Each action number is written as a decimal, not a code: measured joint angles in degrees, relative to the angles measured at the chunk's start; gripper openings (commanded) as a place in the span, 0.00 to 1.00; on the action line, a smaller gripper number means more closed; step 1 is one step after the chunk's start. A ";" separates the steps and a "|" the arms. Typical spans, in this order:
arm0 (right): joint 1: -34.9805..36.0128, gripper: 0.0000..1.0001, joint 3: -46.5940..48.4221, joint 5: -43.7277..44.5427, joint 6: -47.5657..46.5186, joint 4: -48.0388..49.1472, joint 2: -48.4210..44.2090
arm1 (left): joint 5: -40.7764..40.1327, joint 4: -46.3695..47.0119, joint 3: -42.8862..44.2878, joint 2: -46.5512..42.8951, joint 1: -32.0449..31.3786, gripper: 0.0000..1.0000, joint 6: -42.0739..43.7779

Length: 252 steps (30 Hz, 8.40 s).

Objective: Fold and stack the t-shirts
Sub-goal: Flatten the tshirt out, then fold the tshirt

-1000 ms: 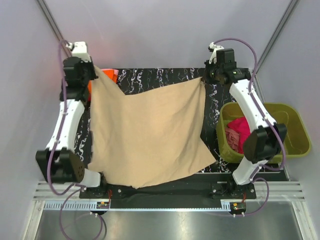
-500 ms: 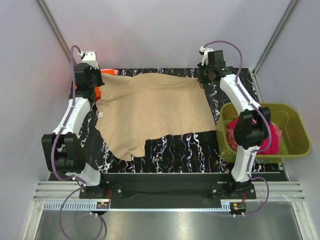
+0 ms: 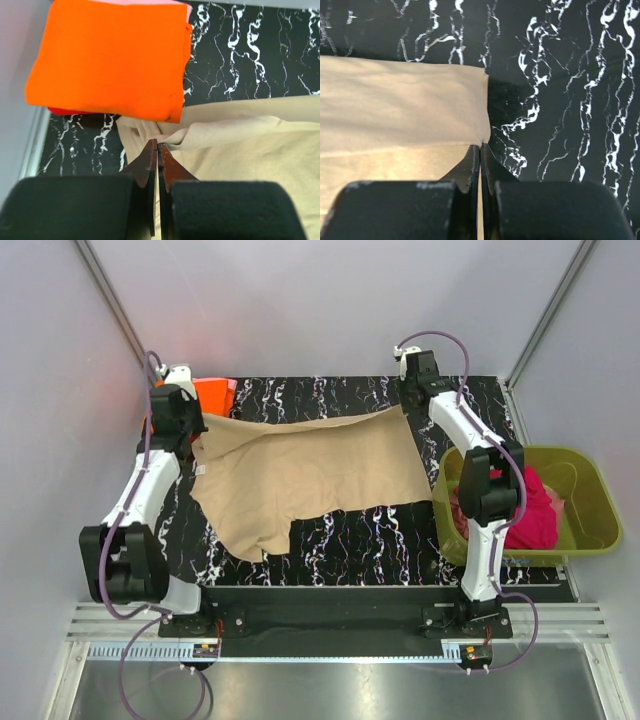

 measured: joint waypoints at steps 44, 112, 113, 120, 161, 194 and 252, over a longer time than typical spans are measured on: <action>5.25 0.00 -3.13 -10.38 13.27 -14.84 -67.30 | 1.09 -21.16 45.53 -36.09 -0.02 0.00 -10.32; 5.14 0.00 -13.09 3.85 -17.59 17.53 1.09 | -9.14 -6.82 -4.13 -5.05 -0.42 0.00 0.39; 5.11 0.00 -13.77 3.76 -18.43 18.80 1.07 | -9.31 -7.17 -4.26 -5.05 -0.44 0.00 0.37; 4.96 0.00 -24.04 -1.84 -23.76 27.78 -1.29 | -12.81 -13.31 -4.63 -4.98 -0.57 0.00 -0.79; 2.34 0.00 -40.72 -12.81 -37.33 33.55 -11.02 | -14.32 -39.06 -21.64 -30.73 -0.57 0.00 -35.91; 2.16 0.00 -46.34 -15.63 -43.74 28.52 -19.08 | -19.10 -45.83 -24.92 -34.32 -3.21 0.00 -49.81; 15.56 0.18 -3.43 -13.22 24.13 -3.85 -4.66 | 8.98 -18.21 -15.78 -15.08 16.15 0.50 -27.52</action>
